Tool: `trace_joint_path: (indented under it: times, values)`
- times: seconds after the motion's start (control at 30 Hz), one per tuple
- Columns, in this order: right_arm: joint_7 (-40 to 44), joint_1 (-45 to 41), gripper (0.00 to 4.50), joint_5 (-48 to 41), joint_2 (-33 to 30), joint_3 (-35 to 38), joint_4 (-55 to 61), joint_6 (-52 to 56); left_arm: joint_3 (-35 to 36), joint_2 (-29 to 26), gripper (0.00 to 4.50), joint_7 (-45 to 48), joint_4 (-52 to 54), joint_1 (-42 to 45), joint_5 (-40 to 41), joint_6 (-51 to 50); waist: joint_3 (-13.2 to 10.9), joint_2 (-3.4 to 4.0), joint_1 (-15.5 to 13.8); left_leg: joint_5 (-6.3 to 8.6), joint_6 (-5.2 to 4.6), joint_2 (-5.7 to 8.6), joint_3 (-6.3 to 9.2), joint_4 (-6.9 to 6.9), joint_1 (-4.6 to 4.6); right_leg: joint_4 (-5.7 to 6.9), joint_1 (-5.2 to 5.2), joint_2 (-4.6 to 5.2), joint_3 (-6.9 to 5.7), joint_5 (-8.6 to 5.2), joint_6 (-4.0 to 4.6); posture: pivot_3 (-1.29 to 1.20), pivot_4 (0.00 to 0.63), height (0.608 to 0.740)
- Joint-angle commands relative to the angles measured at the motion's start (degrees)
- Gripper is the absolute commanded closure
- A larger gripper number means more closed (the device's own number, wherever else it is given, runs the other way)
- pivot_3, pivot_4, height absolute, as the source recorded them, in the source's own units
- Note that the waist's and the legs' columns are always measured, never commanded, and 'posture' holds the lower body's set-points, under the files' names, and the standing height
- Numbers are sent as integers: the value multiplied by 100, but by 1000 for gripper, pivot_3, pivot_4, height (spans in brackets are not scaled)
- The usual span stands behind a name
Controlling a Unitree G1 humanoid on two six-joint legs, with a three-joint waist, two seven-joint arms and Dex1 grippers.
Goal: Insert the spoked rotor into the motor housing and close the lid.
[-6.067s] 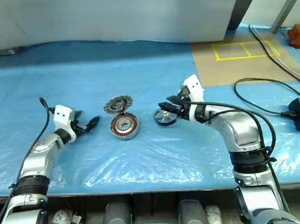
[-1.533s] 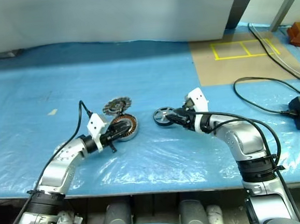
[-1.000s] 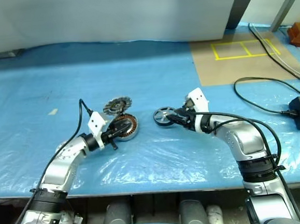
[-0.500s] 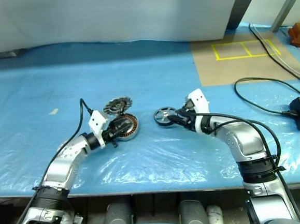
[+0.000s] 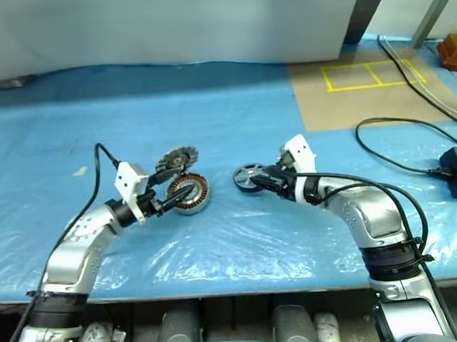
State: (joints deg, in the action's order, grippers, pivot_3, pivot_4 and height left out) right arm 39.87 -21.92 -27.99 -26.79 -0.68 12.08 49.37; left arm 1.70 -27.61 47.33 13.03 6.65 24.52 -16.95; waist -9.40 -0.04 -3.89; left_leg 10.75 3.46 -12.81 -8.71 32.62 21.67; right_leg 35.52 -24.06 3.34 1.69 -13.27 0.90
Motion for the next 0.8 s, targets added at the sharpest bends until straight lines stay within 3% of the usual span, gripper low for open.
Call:
trace_joint_path:
  times: [0.03, 0.1, 0.27, 0.57, 0.8]
  values:
    - [261, -328, 2318, -319, -26, -2, 377, -1, 459, -315, 1139, 187, 773, -597, 655, -442, 0, 1, 12, 0, 0, -1, -1, -2, 0, -1, -1, -1, 0, 0, 0, 0, 150, 740]
    - [322, -557, 2768, -423, 96, -101, 358, 32, 769, -472, 1127, 110, 625, -903, 562, -318, -2, 3, 10, 0, 0, -2, -1, -6, -2, 2, -4, -3, -1, -2, 4, 0, 150, 740]
    - [443, -1064, 4463, -11, 536, -826, -313, -378, 1446, -420, 1127, -418, 27, -1096, 239, 230, 0, 0, 9, 0, -1, -3, -1, 4, -10, 4, 3, -3, 0, -13, 22, 0, 150, 740]
    - [558, -1690, 4463, 1055, 1370, -1870, -1966, -1437, 1291, -240, 1127, -631, 632, -1619, 220, 176, 2, -7, 3, 0, 0, -7, 1, 9, 14, 0, -7, -3, -6, -1, 3, 0, 150, 740]
    - [598, -2113, 4463, 1437, 1986, -1898, -3071, -2206, 1179, -156, 1127, -813, 635, -1608, 127, 191, 2, -8, 67, 1, 0, -5, 1, 10, 17, 8, -14, 0, -7, -1, 2, 0, 150, 740]
